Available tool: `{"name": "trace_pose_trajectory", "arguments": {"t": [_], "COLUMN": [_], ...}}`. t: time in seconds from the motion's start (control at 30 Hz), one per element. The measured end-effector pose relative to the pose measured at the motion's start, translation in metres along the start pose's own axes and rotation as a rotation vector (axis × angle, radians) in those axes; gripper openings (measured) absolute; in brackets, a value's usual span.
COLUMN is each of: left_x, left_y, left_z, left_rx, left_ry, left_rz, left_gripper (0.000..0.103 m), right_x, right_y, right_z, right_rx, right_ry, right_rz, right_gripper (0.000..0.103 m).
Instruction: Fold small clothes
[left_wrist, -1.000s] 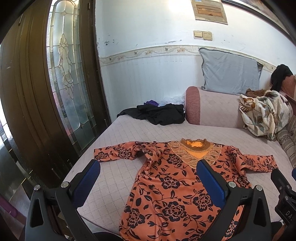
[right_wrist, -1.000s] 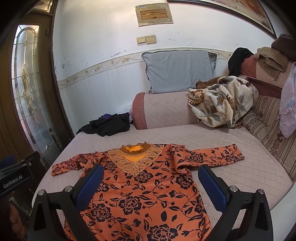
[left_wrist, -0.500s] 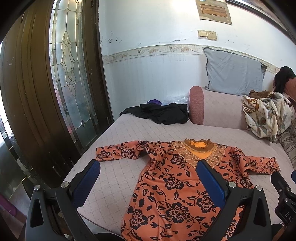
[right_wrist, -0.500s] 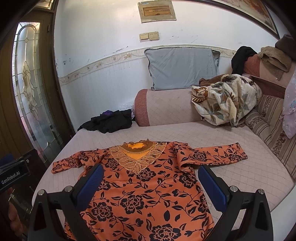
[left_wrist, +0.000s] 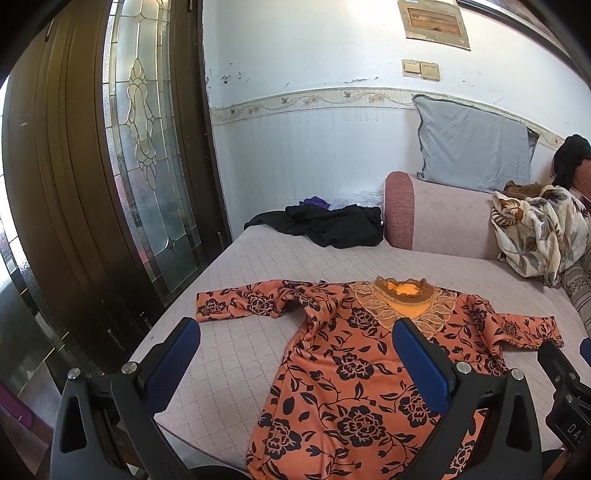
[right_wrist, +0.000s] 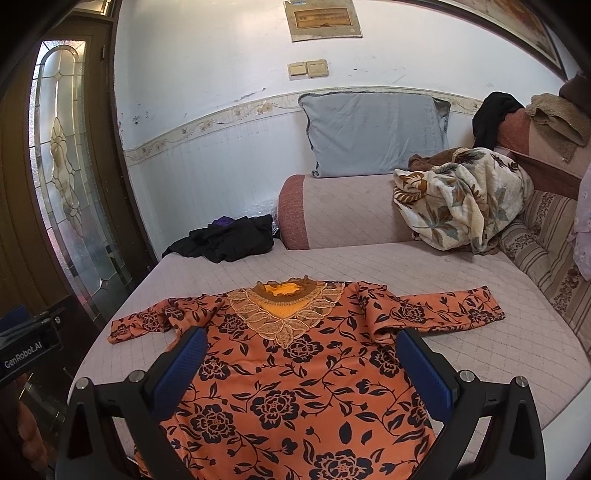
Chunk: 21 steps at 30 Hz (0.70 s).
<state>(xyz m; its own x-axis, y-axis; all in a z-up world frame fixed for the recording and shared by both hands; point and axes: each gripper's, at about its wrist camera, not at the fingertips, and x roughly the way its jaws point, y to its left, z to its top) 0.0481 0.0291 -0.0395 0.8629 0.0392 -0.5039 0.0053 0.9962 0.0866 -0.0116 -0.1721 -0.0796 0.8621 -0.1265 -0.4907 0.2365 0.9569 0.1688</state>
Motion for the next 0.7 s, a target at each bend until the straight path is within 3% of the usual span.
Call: {"name": "trace_pose_trajectory", "arguments": {"t": [0.4,0.7], "left_x": [0.025,0.056], "left_y": [-0.003,-0.017], "left_z": [0.002,0.004], "left_rx": [0.009,0.025], "left_ry": [0.019,0.044], "left_rz": [0.021,0.024], "left_gripper": [0.103,0.103], "right_x": [0.02,0.052], "right_y": [0.01,-0.004], "right_z": [0.006,0.011], "right_rx": [-0.015,0.017], "right_ry": [-0.003,0.016], "right_rz": [0.019,0.0], "right_gripper": [0.103,0.103]}}
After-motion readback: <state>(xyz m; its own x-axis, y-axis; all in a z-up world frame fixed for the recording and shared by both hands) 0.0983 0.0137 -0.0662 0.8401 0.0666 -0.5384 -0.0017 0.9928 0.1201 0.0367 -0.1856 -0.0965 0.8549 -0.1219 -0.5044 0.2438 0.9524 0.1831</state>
